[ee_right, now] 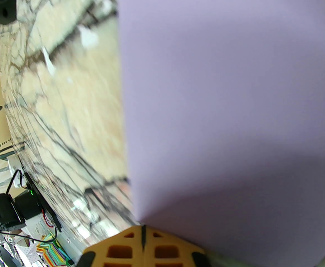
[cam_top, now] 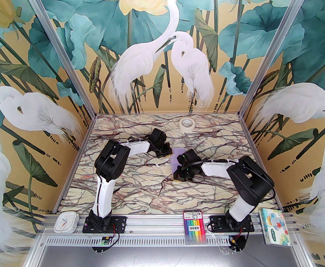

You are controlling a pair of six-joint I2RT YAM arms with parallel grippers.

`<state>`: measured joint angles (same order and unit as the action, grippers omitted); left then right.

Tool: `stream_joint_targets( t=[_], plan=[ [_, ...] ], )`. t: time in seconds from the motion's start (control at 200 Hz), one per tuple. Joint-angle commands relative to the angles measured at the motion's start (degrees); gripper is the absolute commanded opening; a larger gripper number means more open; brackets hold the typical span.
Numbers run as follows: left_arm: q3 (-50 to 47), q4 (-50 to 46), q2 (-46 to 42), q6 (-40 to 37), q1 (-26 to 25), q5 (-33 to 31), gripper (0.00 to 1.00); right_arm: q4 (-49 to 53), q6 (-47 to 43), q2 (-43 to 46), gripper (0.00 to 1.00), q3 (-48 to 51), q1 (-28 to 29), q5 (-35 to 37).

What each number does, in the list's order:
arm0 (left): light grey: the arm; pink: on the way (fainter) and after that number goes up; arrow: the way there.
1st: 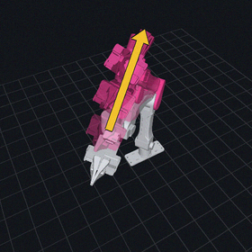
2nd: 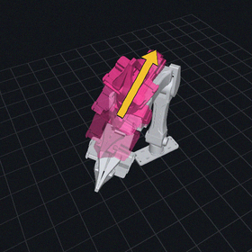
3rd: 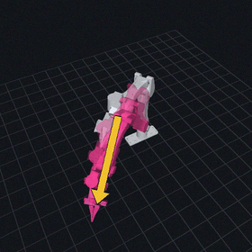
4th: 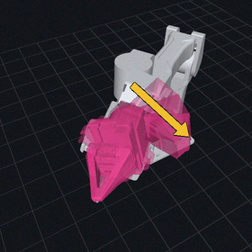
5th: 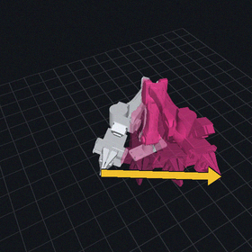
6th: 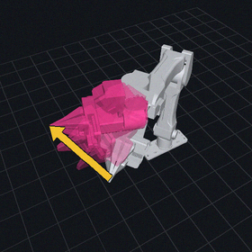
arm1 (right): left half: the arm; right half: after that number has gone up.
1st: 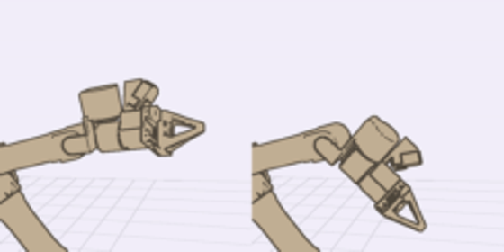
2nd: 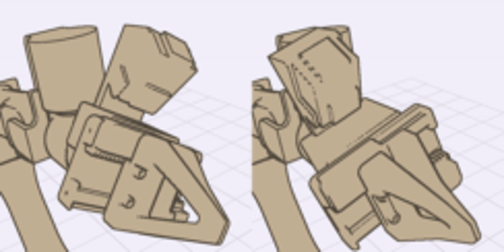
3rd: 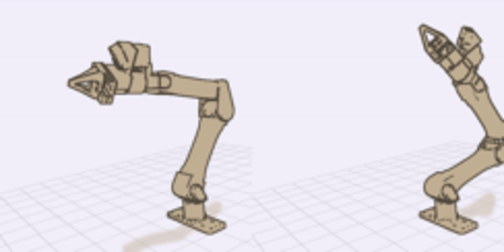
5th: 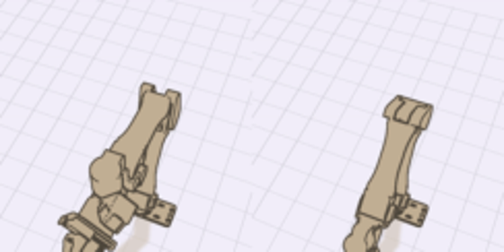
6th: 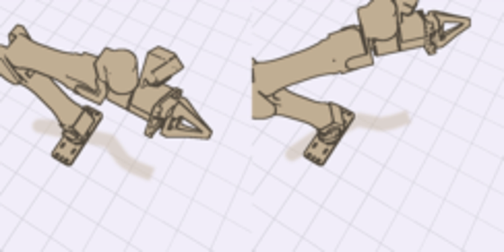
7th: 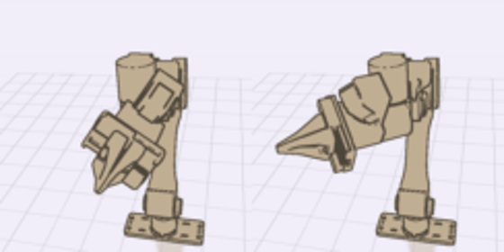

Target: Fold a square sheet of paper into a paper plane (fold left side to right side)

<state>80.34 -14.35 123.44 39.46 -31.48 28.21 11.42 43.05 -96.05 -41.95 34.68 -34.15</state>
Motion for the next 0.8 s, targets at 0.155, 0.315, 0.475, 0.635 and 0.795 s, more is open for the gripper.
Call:
stream_joint_targets(
  t=[0.155, 0.315, 0.475, 0.635, 0.795],
  plan=[
    [-0.84, -2.08, 1.81, 0.36, 0.11, -2.50, 0.02, 1.45, 0.42, 2.36, 0.00, -5.26, -1.18, -2.34],
    [-0.92, -1.86, 1.73, 0.62, 0.03, -2.22, 0.03, -0.52, 1.60, -1.42, 0.00, -8.92, -2.81, -3.05],
    [-0.72, -2.06, 1.46, 0.59, 0.02, -2.00, 0.03, -1.15, 0.66, -7.20, 0.00, -11.96, -3.28, -2.26],
    [-1.04, -1.83, 1.05, 0.37, 0.02, -1.84, 0.04, -1.03, -0.81, -11.14, 0.00, -11.63, -3.40, -0.22],
    [-1.98, -0.61, 0.76, -0.56, 0.04, -1.69, 0.04, 0.05, -2.08, -12.42, 0.00, -10.43, -3.47, 0.93]
  ],
)
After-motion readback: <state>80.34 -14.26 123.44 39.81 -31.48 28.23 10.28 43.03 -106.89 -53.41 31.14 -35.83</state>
